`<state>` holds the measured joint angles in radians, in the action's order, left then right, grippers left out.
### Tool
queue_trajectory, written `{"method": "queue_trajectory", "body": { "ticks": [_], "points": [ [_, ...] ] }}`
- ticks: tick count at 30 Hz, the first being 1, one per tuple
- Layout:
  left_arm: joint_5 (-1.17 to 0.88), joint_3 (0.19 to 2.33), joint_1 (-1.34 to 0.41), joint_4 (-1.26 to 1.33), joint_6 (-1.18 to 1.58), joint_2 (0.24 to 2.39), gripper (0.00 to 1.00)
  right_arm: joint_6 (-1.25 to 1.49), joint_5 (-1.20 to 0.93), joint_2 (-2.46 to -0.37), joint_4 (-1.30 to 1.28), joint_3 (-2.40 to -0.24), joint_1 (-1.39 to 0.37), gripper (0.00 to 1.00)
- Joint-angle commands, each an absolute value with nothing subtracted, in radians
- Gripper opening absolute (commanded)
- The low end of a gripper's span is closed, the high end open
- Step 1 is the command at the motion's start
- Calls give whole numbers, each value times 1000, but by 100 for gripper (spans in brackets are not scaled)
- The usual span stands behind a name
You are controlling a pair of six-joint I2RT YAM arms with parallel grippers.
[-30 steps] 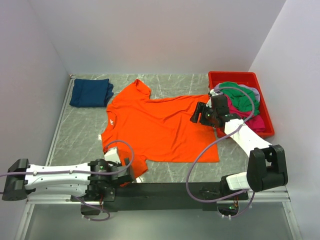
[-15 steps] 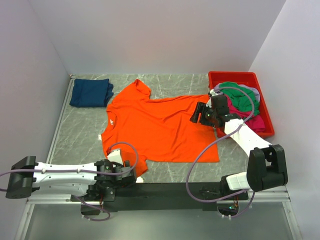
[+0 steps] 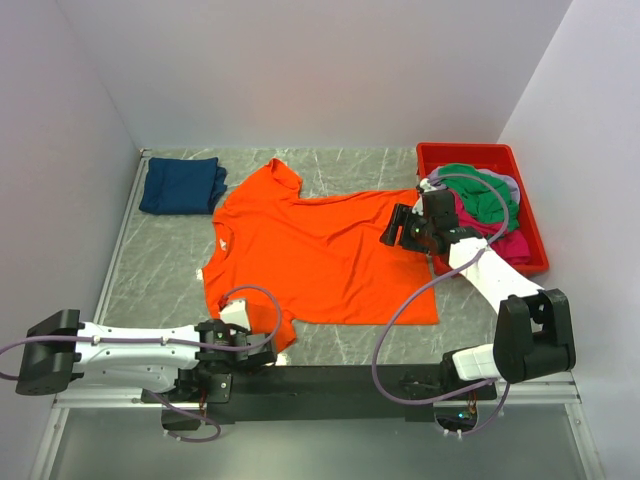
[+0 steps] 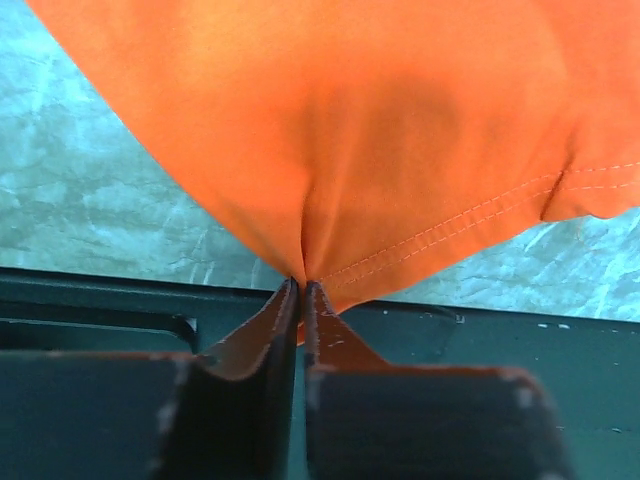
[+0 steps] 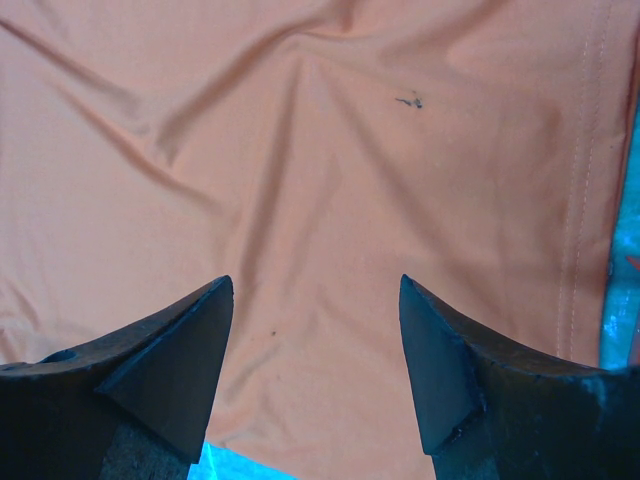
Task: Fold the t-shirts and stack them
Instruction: Fold the tshirt
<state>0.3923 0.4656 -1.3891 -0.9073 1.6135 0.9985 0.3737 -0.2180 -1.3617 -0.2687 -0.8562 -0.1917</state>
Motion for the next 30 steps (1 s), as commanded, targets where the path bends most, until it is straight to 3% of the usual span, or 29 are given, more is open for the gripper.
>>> {"method": "queue_trajectory", "body": {
  "ticks": [1, 2, 7, 20, 30],
  "points": [
    [354, 439, -1394, -845, 1605, 997, 6, 373, -199, -1330, -244, -842, -186, 74],
    [356, 440, -1396, -841, 1600, 994, 1, 376, -196, -1327, -248, -841, -186, 74],
    [399, 469, -1396, -841, 1580, 986, 0, 405, -144, -1284, -285, -804, -186, 73],
    [492, 508, -1396, -893, 1519, 853, 1, 574, -19, -895, -466, -548, -202, 72],
    [572, 522, -1396, -864, 1463, 750, 0, 722, 201, -926, -637, -580, -252, 73]
  ]
}}
